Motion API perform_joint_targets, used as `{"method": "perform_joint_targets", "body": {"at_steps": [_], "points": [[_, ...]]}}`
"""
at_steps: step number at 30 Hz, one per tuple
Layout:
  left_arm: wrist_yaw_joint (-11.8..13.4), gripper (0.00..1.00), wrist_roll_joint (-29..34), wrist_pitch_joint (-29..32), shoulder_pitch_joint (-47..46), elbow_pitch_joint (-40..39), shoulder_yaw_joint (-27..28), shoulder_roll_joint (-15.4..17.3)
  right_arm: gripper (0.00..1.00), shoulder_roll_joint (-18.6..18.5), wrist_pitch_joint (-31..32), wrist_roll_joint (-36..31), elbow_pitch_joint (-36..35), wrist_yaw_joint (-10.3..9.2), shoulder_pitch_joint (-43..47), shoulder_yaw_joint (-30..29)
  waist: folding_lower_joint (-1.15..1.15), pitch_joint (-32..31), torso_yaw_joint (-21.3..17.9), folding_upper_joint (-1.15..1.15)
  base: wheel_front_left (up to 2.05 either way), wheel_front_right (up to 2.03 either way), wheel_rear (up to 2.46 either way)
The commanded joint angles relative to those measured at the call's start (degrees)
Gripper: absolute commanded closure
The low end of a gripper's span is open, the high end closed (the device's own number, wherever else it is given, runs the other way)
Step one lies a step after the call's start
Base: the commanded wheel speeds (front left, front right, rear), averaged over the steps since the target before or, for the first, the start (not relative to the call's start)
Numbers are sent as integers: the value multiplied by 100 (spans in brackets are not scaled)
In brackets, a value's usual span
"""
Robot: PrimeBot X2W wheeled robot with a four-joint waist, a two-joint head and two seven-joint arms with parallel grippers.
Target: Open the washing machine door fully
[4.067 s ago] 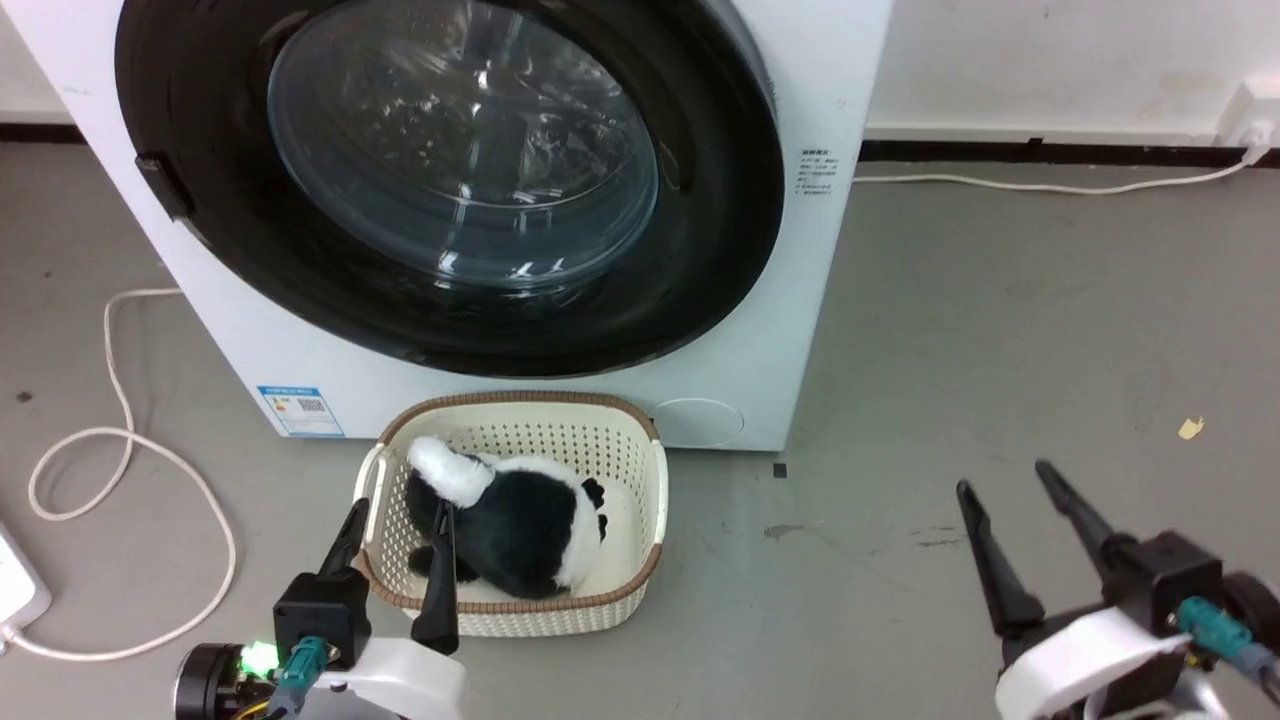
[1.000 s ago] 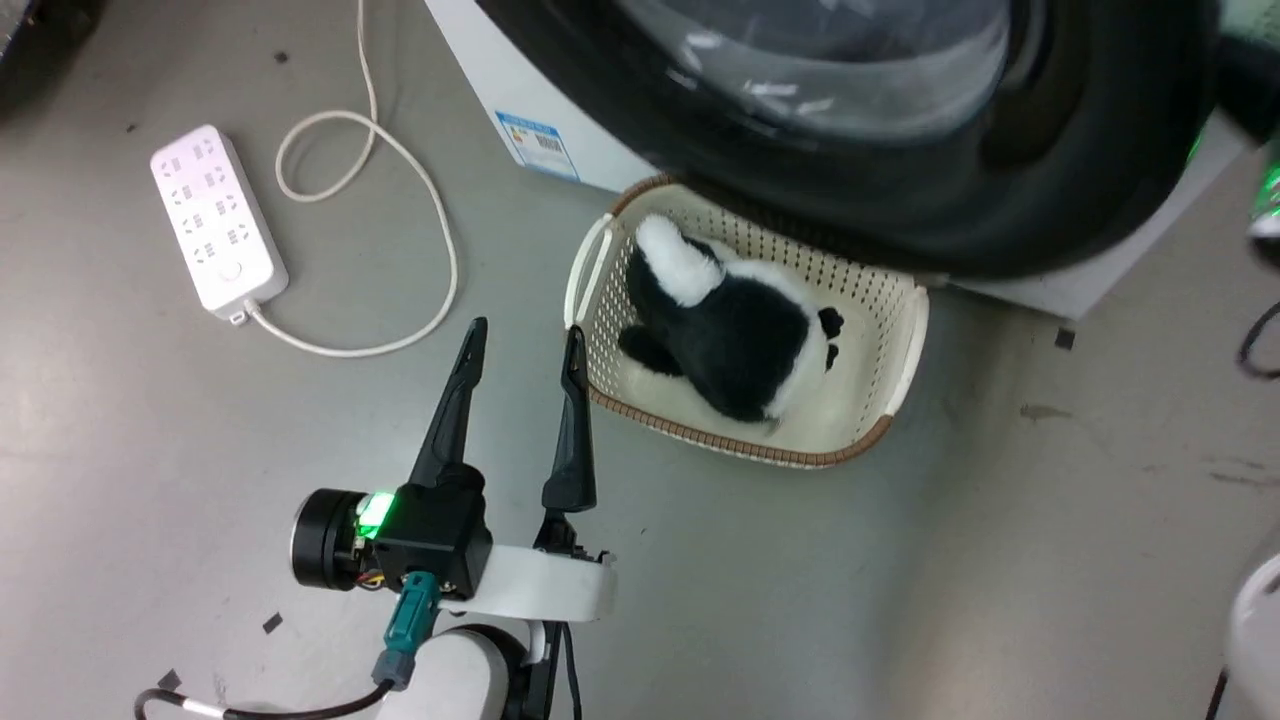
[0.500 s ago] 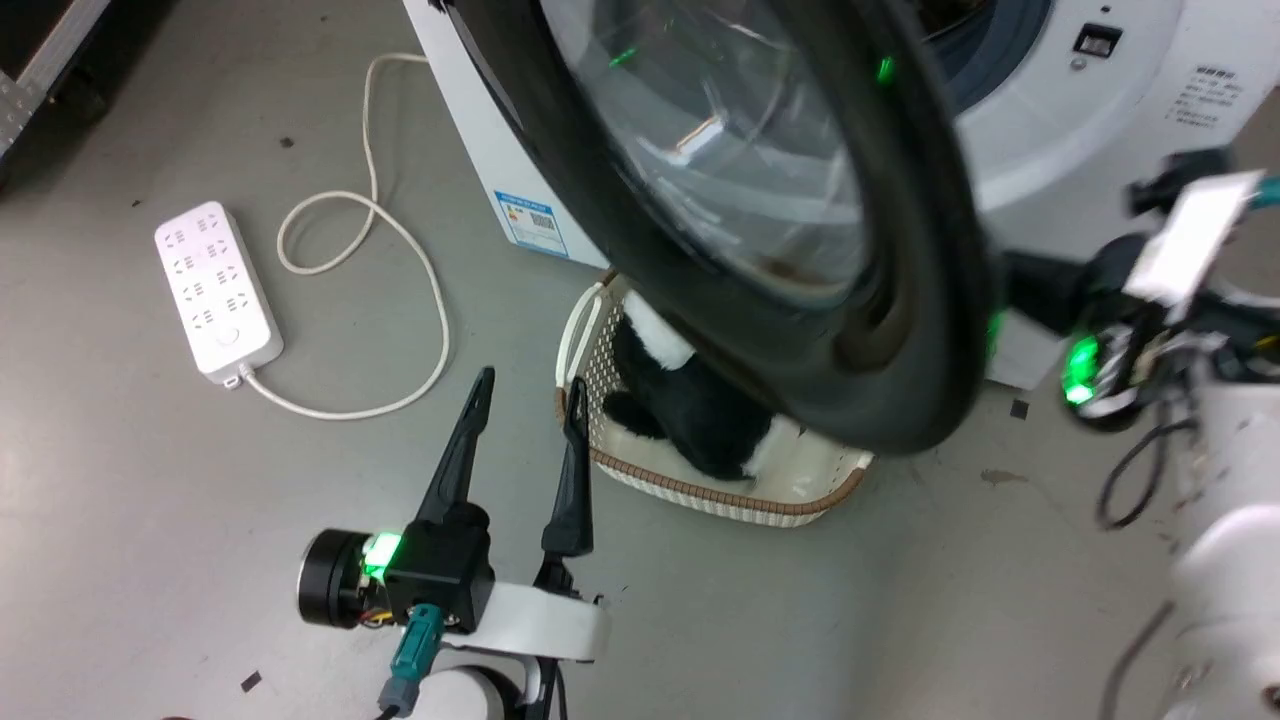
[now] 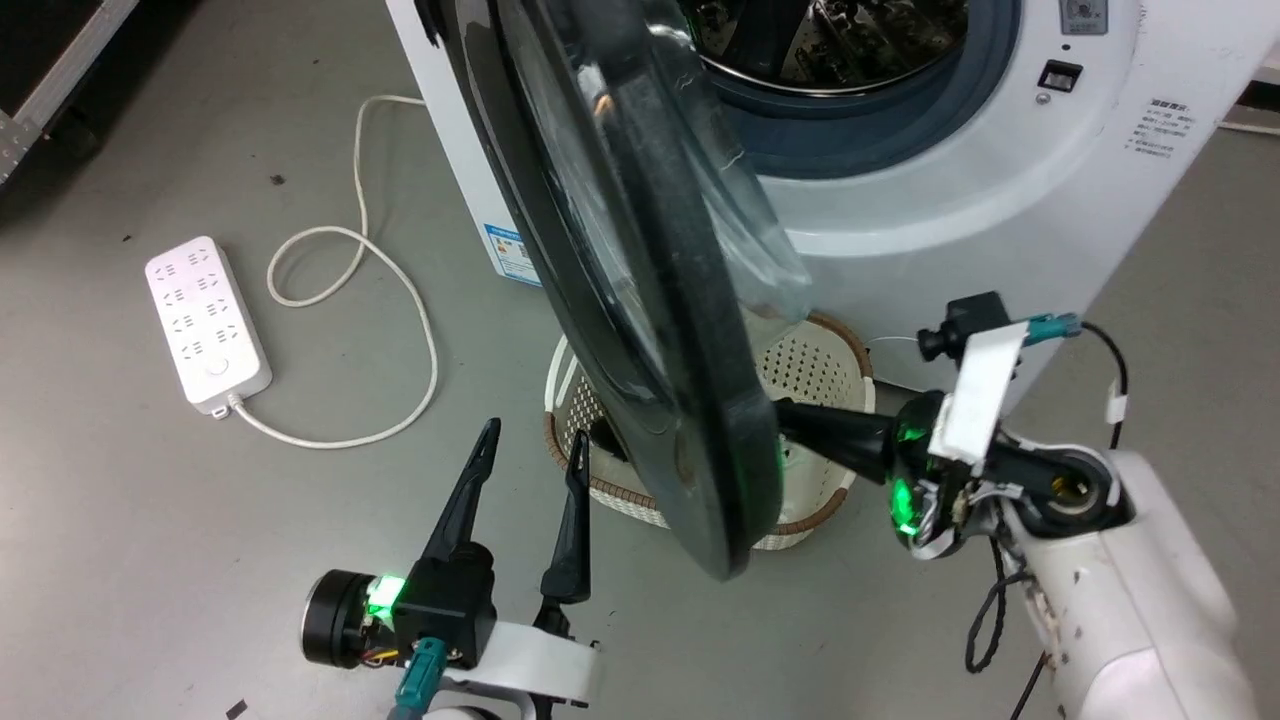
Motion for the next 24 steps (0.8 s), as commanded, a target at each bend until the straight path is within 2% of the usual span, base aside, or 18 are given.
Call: {"method": "perform_joint_targets", "body": {"at_steps": [1,2,6,12,14,15,17,19,22,24], "points": [[-26,0,14,-32,71,8,29,7,100,11,-124,82,-101,6,132,152,1,3,-24,0,0,0,0],[-71,0,-13,-32,126,22,88,7,0,10,-668,-112,-332,6,194,271,1,-36,-152,0,0,0,0],[-100,0,-48,-32,106,25,170,7,0,-239,-1492,-738,-930,6,235,109,1,-128,-303,0,0,0,0],[-170,0,-113,-32,78,27,360,7,0,-1155,-3824,-2819,-2569,6,761,373,1,-365,-554,0,0,0,0],[-211,0,-139,-32,119,31,448,7,0,-1503,-4669,-3614,-2873,6,1010,466,1,-475,-661,0,0,0,0],[-270,0,-154,-32,221,21,622,7,0,-1789,-5773,-4920,-3008,6,1401,404,1,-622,-838,0,0,0,0],[-310,0,-170,-32,303,24,725,7,0,-1774,-6329,-5707,-3059,6,1678,196,1,-717,-937,0,0,0,0],[-360,0,-204,-32,385,27,808,7,0,-1555,-6657,-6326,-3110,6,2002,-121,1,-790,-1041,0,0,0,0],[-475,0,-248,-32,485,35,869,7,0,-1186,-6866,-7262,-3289,6,2525,-439,1,-834,-1168,0,0,0,0],[-535,0,-211,-32,527,53,881,7,0,-818,-6926,-7621,-3396,6,2892,-666,1,-860,-1220,0,0,0,0]]}}
